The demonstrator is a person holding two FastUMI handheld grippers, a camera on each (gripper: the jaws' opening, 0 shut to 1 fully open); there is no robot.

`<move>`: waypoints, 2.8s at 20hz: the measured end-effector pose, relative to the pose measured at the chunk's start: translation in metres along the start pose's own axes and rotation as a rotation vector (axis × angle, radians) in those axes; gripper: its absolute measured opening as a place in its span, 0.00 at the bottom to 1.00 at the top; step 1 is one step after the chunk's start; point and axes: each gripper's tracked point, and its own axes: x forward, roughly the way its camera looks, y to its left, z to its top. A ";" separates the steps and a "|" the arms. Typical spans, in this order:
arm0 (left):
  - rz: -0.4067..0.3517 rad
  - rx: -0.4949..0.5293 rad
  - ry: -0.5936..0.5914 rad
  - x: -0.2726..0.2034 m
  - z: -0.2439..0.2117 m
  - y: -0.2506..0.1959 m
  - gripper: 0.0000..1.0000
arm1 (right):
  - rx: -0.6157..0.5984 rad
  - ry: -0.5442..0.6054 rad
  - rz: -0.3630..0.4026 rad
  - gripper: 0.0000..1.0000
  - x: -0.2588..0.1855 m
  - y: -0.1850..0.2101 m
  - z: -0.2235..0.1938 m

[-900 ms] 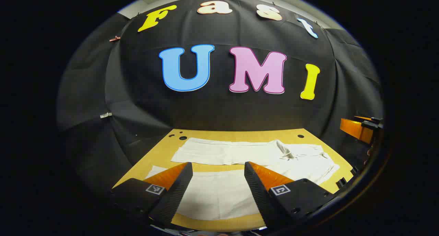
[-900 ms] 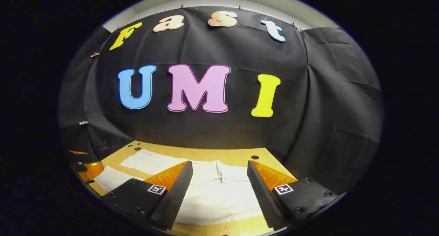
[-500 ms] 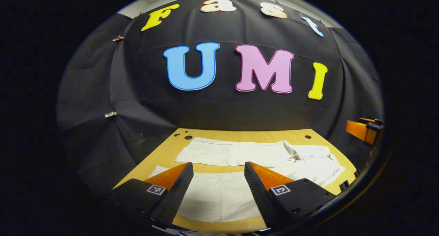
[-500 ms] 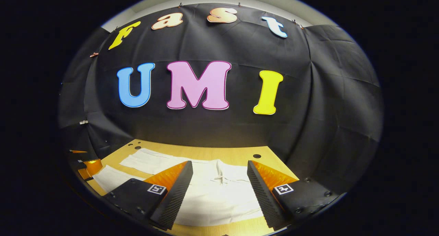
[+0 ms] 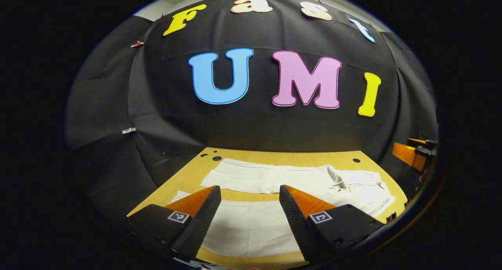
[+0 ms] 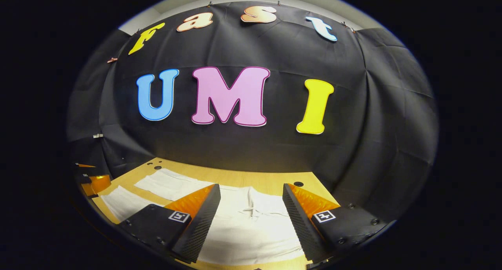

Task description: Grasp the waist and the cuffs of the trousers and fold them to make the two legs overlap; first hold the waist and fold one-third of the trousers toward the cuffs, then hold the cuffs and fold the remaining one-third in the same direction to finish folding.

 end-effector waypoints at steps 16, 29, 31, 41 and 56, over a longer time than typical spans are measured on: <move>0.012 0.020 0.042 0.022 -0.017 -0.030 0.95 | -0.434 0.261 0.217 0.98 0.027 -0.101 -0.107; 0.055 0.045 0.146 0.024 -0.061 -0.033 0.95 | -0.932 0.645 0.464 0.98 -0.029 -0.199 -0.265; 0.058 0.051 0.159 0.022 -0.065 -0.035 0.95 | -0.970 0.660 0.476 0.98 -0.026 -0.206 -0.276; 0.114 0.021 0.206 0.014 -0.083 -0.021 0.95 | -1.123 0.637 0.514 0.93 -0.008 -0.204 -0.301; 0.190 0.161 0.331 0.000 -0.150 0.033 0.98 | -1.352 0.611 0.487 0.22 0.021 -0.196 -0.318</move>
